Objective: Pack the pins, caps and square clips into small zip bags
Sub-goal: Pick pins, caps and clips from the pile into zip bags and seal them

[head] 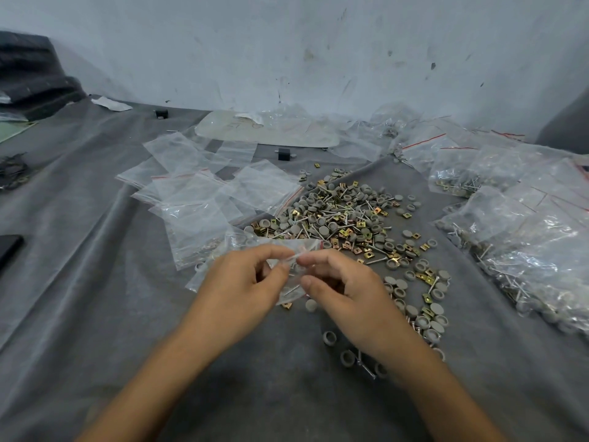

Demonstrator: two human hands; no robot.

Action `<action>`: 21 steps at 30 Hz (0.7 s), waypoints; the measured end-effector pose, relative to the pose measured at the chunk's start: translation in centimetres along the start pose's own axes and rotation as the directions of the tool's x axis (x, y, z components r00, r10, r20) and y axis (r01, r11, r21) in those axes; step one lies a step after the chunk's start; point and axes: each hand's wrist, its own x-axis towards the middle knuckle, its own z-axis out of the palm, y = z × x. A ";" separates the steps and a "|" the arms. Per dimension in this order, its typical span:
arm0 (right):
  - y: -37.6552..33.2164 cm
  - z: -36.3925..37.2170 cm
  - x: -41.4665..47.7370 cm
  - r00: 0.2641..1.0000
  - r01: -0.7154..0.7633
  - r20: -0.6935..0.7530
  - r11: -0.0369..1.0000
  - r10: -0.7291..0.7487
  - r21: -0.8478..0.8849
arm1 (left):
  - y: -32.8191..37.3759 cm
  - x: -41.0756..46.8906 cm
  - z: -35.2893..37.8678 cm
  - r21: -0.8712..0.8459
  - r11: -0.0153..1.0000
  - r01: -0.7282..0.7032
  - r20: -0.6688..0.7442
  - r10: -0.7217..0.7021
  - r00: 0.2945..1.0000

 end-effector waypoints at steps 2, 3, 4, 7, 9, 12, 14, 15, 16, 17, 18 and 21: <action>-0.1 -0.6 0.1 1.000 -0.023 0.007 0.997 0.022 0.069 | -0.3 0.3 -0.3 -0.017 1.000 0.019 -0.029 -0.020 0.999; -0.1 -1.0 0.2 1.000 -0.026 -0.010 0.996 0.027 0.086 | -0.4 0.4 -0.6 -0.025 0.999 0.035 -0.050 -0.036 0.998; -0.1 -1.4 0.3 0.999 -0.025 -0.028 0.995 0.028 0.095 | -0.5 0.6 -0.9 -0.041 0.998 0.051 -0.066 -0.054 0.996; 0.0 -2.2 0.4 0.996 -0.027 -0.083 0.996 0.034 0.084 | -0.3 0.8 -1.7 -0.150 0.983 0.104 -0.075 -0.116 0.990; 0.1 -2.4 0.3 0.994 -0.032 -0.104 0.998 0.038 0.053 | -0.1 1.0 -1.9 -0.230 0.964 0.135 -0.090 -0.159 0.983; 0.4 -2.3 0.2 0.998 -0.041 -0.060 0.996 0.036 -0.084 | 0.0 1.5 -2.7 -0.327 0.929 0.175 -0.165 -0.238 0.957; 0.5 -2.0 0.0 0.999 -0.035 0.017 0.969 0.040 -0.243 | -0.2 2.1 -4.1 -0.433 0.875 0.215 -0.215 -0.332 0.919; 0.6 -1.8 -0.1 0.997 -0.017 0.063 0.947 0.039 -0.322 | -0.6 2.5 -4.9 -0.501 0.829 0.250 -0.224 -0.403 0.887; 0.7 -1.6 -0.2 0.993 0.005 0.109 0.922 0.041 -0.388 | -1.1 3.0 -5.9 -0.567 0.769 0.296 -0.218 -0.486 0.846; 0.7 -1.4 -0.3 0.987 0.025 0.153 0.895 0.049 -0.445 | -1.6 3.4 -6.9 -0.626 0.700 0.343 -0.193 -0.566 0.802; 0.8 -1.2 -0.4 0.980 0.043 0.188 0.867 0.058 -0.496 | -2.2 3.6 -7.9 -0.675 0.630 0.383 -0.147 -0.624 0.768; 0.8 -0.9 -0.4 0.972 0.073 0.227 0.825 0.069 -0.560 | -3.5 3.8 -10.0 -0.782 0.462 0.418 0.020 -0.652 0.758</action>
